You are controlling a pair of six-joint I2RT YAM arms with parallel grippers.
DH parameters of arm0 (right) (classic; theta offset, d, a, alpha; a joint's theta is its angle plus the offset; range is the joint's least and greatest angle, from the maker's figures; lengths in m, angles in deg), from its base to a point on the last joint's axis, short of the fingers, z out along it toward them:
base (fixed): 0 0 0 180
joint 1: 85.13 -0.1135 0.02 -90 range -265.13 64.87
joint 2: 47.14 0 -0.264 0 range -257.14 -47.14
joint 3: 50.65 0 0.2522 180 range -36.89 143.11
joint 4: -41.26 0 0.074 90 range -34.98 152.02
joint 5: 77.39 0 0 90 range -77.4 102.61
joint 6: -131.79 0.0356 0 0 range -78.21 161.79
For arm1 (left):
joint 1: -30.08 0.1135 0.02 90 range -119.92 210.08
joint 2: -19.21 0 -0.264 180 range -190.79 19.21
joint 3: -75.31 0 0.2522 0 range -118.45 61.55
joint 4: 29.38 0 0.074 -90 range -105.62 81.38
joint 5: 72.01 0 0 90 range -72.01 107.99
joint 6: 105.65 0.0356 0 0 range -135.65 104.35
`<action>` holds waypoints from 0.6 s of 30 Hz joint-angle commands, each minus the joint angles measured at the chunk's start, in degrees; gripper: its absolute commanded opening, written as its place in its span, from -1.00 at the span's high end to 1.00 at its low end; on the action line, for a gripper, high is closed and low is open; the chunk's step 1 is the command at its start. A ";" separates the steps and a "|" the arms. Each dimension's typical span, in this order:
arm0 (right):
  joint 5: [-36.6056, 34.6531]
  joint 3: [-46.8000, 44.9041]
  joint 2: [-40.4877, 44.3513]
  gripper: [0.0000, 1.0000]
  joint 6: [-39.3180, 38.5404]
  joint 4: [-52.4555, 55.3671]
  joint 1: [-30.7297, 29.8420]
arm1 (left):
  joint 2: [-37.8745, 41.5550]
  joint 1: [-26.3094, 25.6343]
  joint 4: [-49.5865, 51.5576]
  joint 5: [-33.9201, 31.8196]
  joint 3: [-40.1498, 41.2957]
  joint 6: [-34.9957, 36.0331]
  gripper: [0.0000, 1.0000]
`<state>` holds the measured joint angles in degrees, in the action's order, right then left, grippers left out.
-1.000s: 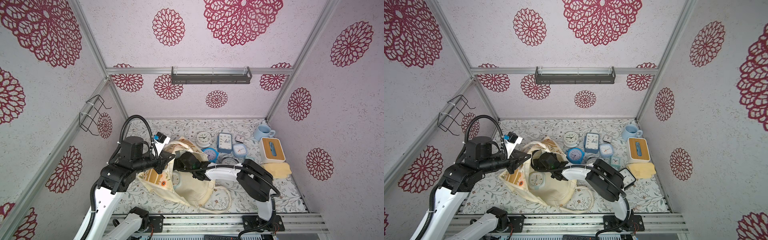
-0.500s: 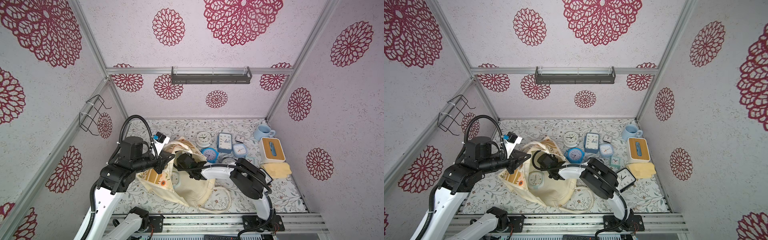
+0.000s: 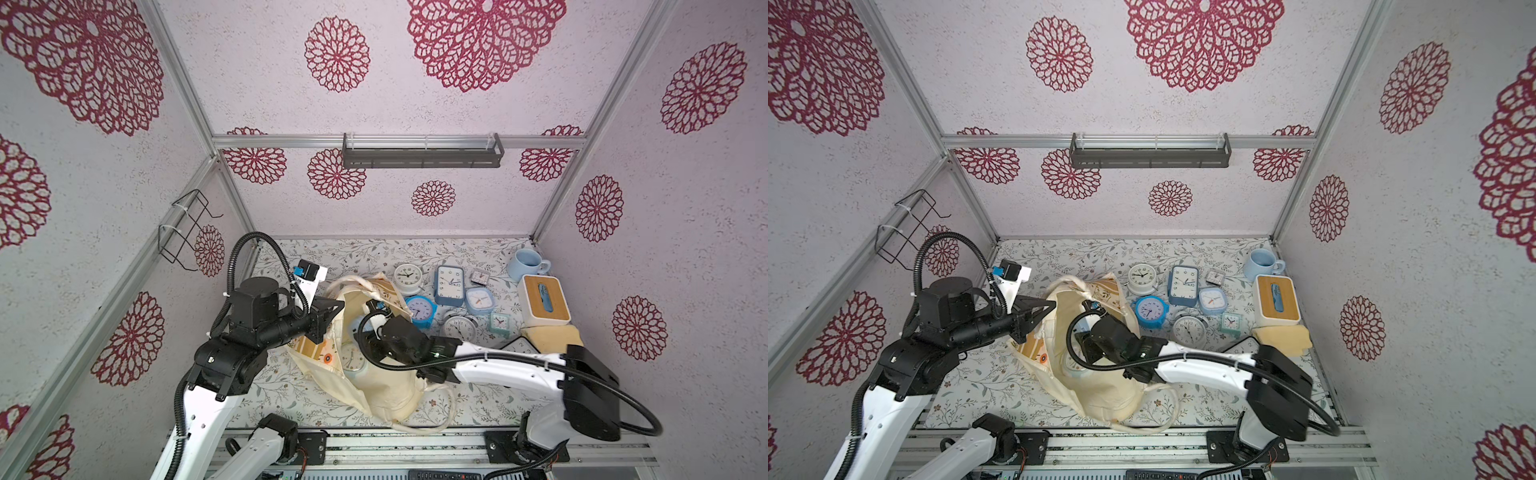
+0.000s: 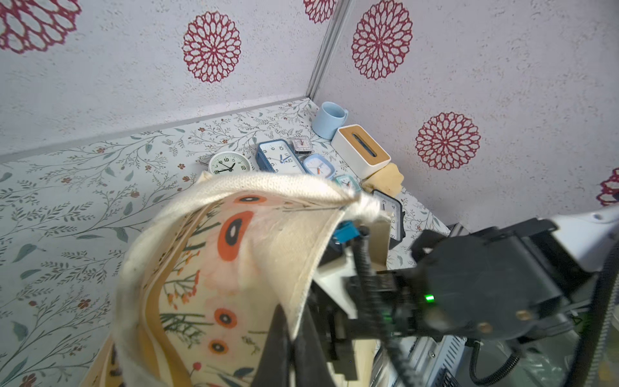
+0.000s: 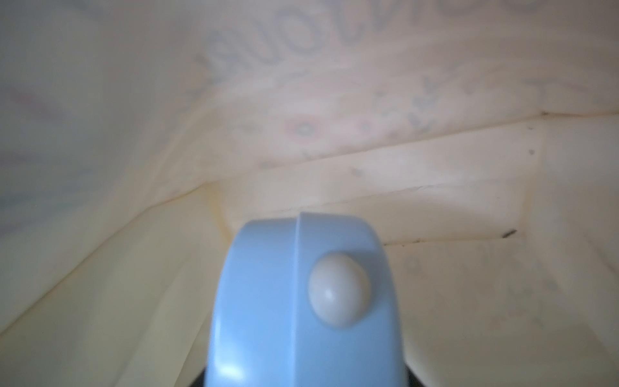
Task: Take the alarm clock out of the canvas bag
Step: Pick up the alarm from the canvas bag, then place the alarm at the center of the board.
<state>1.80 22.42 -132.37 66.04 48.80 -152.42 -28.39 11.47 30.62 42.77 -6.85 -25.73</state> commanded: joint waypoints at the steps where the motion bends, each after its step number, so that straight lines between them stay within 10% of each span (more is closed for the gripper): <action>1: 5.90 -2.27 11.07 0.13 -6.89 2.66 0.49 | 2.57 0.86 -3.23 -6.99 -0.50 -2.83 1.00; 11: -16.42 -3.68 32.10 0.12 -18.30 27.65 3.34 | 8.98 1.06 -0.70 -16.15 -0.77 -1.38 1.00; 18: -22.14 -9.04 36.40 0.12 -22.79 24.74 7.56 | 10.32 1.03 0.36 -19.27 -1.03 -1.39 1.00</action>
<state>-15.12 13.63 -96.52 47.57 75.10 -146.32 -19.01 12.02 34.75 25.41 -6.87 -27.29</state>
